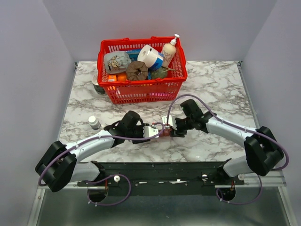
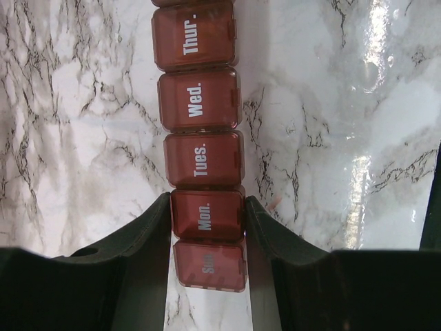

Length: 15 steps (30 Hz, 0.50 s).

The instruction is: Sort the pills into containers

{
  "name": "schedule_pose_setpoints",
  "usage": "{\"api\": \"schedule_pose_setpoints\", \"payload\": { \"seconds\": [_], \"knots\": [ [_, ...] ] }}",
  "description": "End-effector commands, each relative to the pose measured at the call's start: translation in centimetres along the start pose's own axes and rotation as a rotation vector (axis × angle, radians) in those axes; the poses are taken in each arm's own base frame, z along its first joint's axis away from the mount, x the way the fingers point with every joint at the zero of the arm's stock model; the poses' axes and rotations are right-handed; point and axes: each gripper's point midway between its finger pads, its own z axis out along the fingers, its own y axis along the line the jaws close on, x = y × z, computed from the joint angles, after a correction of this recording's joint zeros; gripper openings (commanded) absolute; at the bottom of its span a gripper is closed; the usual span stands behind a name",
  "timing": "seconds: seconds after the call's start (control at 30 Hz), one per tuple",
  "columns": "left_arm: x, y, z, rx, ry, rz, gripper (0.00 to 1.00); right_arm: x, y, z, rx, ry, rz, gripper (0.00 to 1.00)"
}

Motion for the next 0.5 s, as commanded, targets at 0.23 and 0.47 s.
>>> {"api": "schedule_pose_setpoints", "payload": {
  "seconds": [0.23,0.47],
  "knots": [
    [-0.5,1.9,-1.5,-0.142,0.007,0.116,0.0,-2.9,2.1,0.1,-0.192,-0.067,0.131,0.4],
    [-0.1,1.7,-1.5,-0.173,0.052,0.18,0.0,-3.2,2.2,0.1,-0.266,-0.068,0.236,0.41]
  ]
}}
